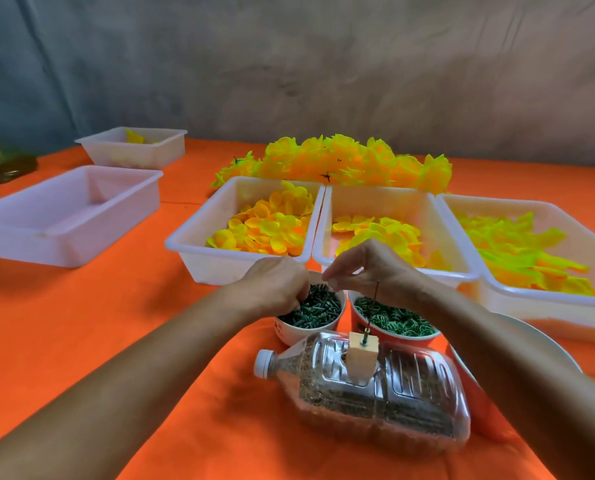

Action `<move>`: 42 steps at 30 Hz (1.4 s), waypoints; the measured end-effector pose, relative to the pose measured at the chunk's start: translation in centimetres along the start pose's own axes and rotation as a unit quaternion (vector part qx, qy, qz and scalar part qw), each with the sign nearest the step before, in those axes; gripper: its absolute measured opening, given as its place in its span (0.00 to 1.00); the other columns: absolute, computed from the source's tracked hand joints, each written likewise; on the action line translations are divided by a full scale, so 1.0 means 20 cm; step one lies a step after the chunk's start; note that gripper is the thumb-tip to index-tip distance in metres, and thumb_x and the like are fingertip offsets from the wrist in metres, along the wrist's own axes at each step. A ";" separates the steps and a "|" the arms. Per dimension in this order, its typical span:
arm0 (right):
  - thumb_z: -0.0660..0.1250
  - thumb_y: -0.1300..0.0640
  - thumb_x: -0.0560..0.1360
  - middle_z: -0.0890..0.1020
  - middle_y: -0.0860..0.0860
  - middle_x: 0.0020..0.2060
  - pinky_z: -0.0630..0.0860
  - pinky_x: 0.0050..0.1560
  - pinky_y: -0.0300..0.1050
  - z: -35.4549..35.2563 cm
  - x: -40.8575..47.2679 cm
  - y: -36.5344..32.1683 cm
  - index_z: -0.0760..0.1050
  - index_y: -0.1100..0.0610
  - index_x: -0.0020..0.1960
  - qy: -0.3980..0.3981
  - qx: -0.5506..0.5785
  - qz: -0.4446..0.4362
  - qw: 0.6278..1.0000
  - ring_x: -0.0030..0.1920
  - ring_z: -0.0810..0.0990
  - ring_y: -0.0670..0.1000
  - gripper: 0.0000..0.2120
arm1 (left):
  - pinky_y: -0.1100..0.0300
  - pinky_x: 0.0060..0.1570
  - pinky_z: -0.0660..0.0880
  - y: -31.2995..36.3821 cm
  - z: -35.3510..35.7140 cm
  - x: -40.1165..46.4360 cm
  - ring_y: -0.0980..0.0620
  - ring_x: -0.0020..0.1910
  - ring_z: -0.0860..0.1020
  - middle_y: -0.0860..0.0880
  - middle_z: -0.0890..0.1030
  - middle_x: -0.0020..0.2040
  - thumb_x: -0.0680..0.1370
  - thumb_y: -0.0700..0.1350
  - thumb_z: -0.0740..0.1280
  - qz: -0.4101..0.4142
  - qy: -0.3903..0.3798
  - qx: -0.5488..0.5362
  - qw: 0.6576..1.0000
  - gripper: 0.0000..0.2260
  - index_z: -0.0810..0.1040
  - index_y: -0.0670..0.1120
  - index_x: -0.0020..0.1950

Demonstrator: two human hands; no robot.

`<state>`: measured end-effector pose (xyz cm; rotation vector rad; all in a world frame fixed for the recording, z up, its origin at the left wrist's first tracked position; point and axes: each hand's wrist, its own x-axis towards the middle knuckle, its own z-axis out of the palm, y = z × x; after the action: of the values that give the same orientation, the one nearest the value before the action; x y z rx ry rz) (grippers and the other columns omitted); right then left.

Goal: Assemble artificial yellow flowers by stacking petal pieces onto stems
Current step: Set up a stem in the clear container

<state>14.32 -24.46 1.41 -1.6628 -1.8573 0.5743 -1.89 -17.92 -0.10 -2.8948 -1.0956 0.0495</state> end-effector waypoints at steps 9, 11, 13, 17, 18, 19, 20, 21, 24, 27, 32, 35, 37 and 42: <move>0.71 0.65 0.71 0.83 0.51 0.37 0.73 0.38 0.30 0.04 -0.03 0.01 0.84 0.61 0.47 -0.008 0.013 0.021 1.000 0.35 0.78 0.40 0.05 | 0.58 0.45 0.69 0.00 0.07 -0.01 0.47 0.53 0.78 0.49 0.82 0.50 0.74 0.46 0.70 0.021 0.091 -0.048 0.994 0.07 0.84 0.51 0.51; 0.71 0.65 0.72 0.83 0.51 0.36 0.73 0.39 0.30 0.04 -0.04 0.01 0.84 0.61 0.47 -0.008 0.034 0.022 0.999 0.35 0.79 0.39 0.05 | 0.61 0.41 0.68 -0.03 0.07 -0.03 0.50 0.48 0.78 0.50 0.83 0.44 0.71 0.47 0.74 -0.012 0.120 -0.141 0.983 0.06 0.85 0.50 0.46; 0.72 0.65 0.71 0.83 0.51 0.37 0.76 0.43 0.36 0.04 -0.04 0.02 0.84 0.61 0.47 0.000 0.052 0.023 0.998 0.37 0.80 0.42 0.05 | 0.62 0.37 0.68 -0.04 0.06 -0.05 0.54 0.39 0.78 0.55 0.80 0.35 0.68 0.45 0.76 -0.039 0.144 -0.247 0.957 0.04 0.85 0.48 0.41; 0.74 0.63 0.69 0.84 0.50 0.36 0.76 0.44 0.42 0.04 -0.04 0.01 0.84 0.58 0.45 0.024 0.110 0.017 0.993 0.39 0.80 0.44 0.05 | 0.62 0.37 0.73 -0.03 0.02 -0.08 0.58 0.33 0.76 0.58 0.78 0.30 0.67 0.41 0.77 -0.055 0.179 -0.409 0.893 0.06 0.82 0.49 0.35; 0.74 0.64 0.69 0.85 0.51 0.37 0.76 0.44 0.40 0.04 -0.05 0.00 0.84 0.58 0.45 0.025 0.142 0.012 0.989 0.39 0.81 0.44 0.06 | 0.62 0.37 0.73 -0.02 0.02 -0.09 0.59 0.33 0.75 0.57 0.79 0.30 0.67 0.40 0.77 -0.056 0.188 -0.426 0.883 0.07 0.82 0.50 0.34; 0.74 0.66 0.68 0.85 0.52 0.37 0.76 0.43 0.38 0.03 -0.06 0.00 0.84 0.59 0.45 0.029 0.181 0.007 0.983 0.40 0.81 0.44 0.07 | 0.63 0.36 0.72 -0.01 0.01 -0.09 0.59 0.32 0.75 0.57 0.79 0.30 0.67 0.40 0.77 -0.057 0.197 -0.437 0.876 0.07 0.81 0.50 0.34; 0.74 0.66 0.67 0.85 0.52 0.37 0.76 0.42 0.36 0.03 -0.07 -0.01 0.83 0.60 0.45 0.033 0.219 0.002 0.975 0.40 0.82 0.45 0.07 | 0.64 0.35 0.72 0.00 0.00 -0.09 0.60 0.31 0.75 0.57 0.79 0.30 0.67 0.41 0.77 -0.056 0.205 -0.439 0.873 0.07 0.81 0.50 0.34; 0.75 0.66 0.66 0.85 0.52 0.37 0.76 0.42 0.34 0.02 -0.08 -0.02 0.83 0.61 0.45 0.036 0.248 -0.004 0.968 0.40 0.82 0.45 0.08 | 0.65 0.35 0.72 0.02 -0.01 -0.10 0.60 0.31 0.75 0.57 0.79 0.30 0.67 0.41 0.77 -0.054 0.212 -0.434 0.874 0.06 0.81 0.49 0.34; 0.75 0.61 0.63 0.85 0.51 0.35 0.75 0.42 0.34 0.00 -0.12 -0.06 0.83 0.60 0.42 0.041 0.287 -0.020 0.957 0.39 0.81 0.45 0.08 | 0.65 0.35 0.73 0.07 -0.05 -0.11 0.59 0.33 0.76 0.54 0.79 0.32 0.68 0.42 0.76 -0.041 0.232 -0.412 0.880 0.05 0.81 0.47 0.35; 0.74 0.59 0.62 0.84 0.53 0.35 0.75 0.41 0.36 -0.02 -0.15 -0.07 0.83 0.60 0.41 0.062 0.310 -0.001 0.949 0.37 0.80 0.46 0.08 | 0.66 0.34 0.72 0.11 -0.10 -0.13 0.60 0.32 0.75 0.54 0.79 0.31 0.68 0.42 0.76 -0.022 0.247 -0.403 0.881 0.06 0.81 0.47 0.35; 0.72 0.55 0.62 0.83 0.48 0.32 0.75 0.41 0.39 -0.04 -0.21 -0.09 0.80 0.58 0.41 0.088 0.352 0.033 0.931 0.35 0.80 0.44 0.09 | 0.73 0.29 0.67 0.17 -0.15 -0.16 0.64 0.27 0.72 0.58 0.77 0.27 0.67 0.42 0.77 -0.002 0.247 -0.447 0.860 0.07 0.80 0.48 0.35; 0.71 0.57 0.65 0.85 0.51 0.35 0.78 0.41 0.41 -0.07 -0.26 -0.10 0.79 0.58 0.42 0.105 0.389 0.038 0.914 0.37 0.83 0.47 0.07 | 0.71 0.29 0.66 0.19 -0.16 -0.19 0.63 0.27 0.70 0.64 0.76 0.27 0.68 0.43 0.76 0.012 0.254 -0.473 0.844 0.06 0.80 0.51 0.39; 0.71 0.57 0.65 0.85 0.53 0.37 0.80 0.38 0.40 -0.09 -0.28 -0.11 0.79 0.58 0.42 0.117 0.437 0.051 0.890 0.37 0.85 0.49 0.07 | 0.70 0.29 0.66 0.20 -0.15 -0.21 0.63 0.26 0.69 0.62 0.76 0.27 0.70 0.42 0.75 0.014 0.273 -0.505 0.819 0.05 0.81 0.51 0.40; 0.70 0.62 0.63 0.85 0.57 0.37 0.79 0.31 0.37 -0.08 -0.33 -0.13 0.84 0.58 0.37 0.124 0.549 0.088 0.822 0.35 0.85 0.49 0.05 | 0.67 0.32 0.72 0.26 -0.12 -0.29 0.60 0.30 0.73 0.54 0.79 0.30 0.73 0.41 0.71 0.023 0.299 -0.592 0.748 0.06 0.82 0.50 0.38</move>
<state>13.83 -31.52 3.38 -1.0047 -0.8267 1.1525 -2.63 -25.78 2.17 -3.2442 -1.0966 -2.1284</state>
